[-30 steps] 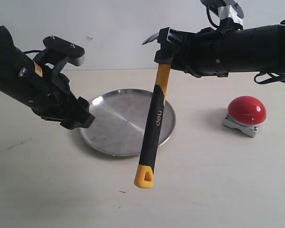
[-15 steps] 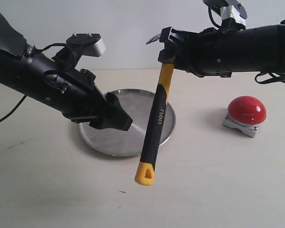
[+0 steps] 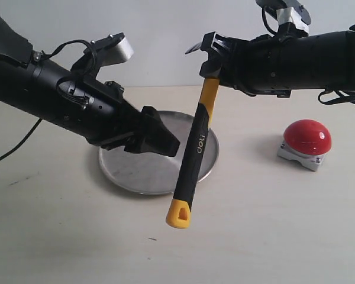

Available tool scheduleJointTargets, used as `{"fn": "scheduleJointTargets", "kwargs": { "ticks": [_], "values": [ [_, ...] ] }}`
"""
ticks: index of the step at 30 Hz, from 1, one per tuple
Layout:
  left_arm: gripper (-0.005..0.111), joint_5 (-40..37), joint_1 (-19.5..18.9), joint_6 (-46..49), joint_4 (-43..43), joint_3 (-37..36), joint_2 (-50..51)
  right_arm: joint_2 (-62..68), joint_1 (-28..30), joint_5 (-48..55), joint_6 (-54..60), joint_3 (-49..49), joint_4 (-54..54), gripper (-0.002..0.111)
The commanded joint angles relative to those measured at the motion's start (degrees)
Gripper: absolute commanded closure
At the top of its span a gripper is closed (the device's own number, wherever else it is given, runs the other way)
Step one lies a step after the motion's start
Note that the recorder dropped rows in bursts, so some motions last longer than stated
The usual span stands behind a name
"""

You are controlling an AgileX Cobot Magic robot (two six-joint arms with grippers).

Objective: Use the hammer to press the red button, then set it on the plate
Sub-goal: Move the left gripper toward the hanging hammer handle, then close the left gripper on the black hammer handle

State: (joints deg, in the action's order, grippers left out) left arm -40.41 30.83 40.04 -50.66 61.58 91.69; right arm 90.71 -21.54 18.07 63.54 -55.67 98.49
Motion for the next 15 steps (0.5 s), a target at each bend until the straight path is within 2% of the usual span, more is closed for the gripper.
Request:
{"fn": "scheduleJointTargets", "kwargs": {
  "ticks": [1, 5, 10, 15],
  "values": [
    [0.032, -0.2, 0.1, 0.1, -2.1, 0.5, 0.0, -0.7, -0.1, 0.4, -2.3, -0.9, 1.5, 0.108],
    [0.032, -0.3, 0.4, 0.1, -2.5, 0.5, 0.7, -0.7, -0.1, 0.5, -2.3, -0.9, 1.5, 0.108],
    [0.032, 0.1, 2.5, 1.3, -1.9, 0.5, 2.3, -0.7, -0.1, 0.5, -5.4, -1.1, 1.5, 0.108],
    [0.032, 3.6, 3.4, 1.7, -1.8, 0.5, 2.9, -0.7, -0.1, 0.5, -5.4, -1.4, 1.5, 0.108]
  ]
}}
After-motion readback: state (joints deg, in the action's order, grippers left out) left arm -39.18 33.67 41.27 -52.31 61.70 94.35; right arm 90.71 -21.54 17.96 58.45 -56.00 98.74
